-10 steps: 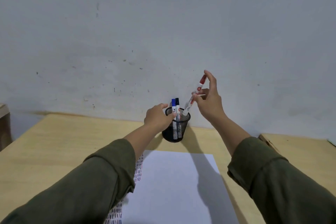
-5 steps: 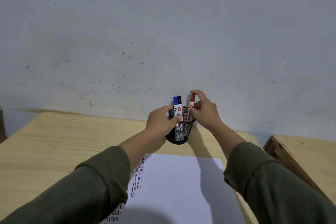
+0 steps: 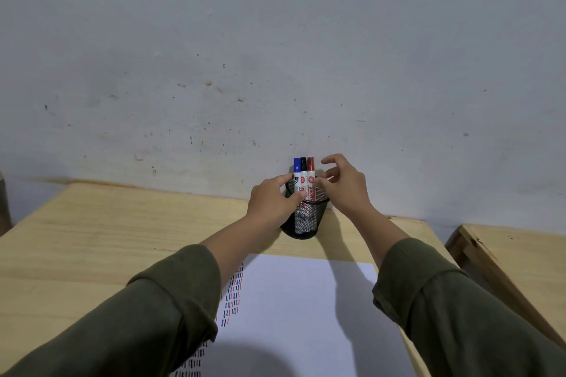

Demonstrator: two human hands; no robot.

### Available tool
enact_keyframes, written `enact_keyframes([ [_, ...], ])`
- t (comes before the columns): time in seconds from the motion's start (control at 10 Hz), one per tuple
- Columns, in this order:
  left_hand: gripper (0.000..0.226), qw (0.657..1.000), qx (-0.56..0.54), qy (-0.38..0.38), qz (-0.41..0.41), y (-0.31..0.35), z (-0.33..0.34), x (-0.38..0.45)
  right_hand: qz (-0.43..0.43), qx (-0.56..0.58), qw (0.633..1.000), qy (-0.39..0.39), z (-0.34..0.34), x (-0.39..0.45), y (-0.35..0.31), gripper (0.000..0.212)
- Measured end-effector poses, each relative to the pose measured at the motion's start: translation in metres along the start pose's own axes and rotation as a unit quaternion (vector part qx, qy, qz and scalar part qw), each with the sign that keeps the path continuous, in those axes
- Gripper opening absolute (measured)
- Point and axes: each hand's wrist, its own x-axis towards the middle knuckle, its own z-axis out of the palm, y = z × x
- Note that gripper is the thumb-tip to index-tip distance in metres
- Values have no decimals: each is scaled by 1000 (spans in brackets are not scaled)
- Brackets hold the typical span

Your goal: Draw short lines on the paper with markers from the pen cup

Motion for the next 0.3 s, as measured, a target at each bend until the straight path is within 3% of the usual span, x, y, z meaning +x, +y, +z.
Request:
enact_keyframes([
  [0.3,59,1000,-4,16,-10,8,-8,-2,-4,-4,1000,16,-11,-8,-14,28],
])
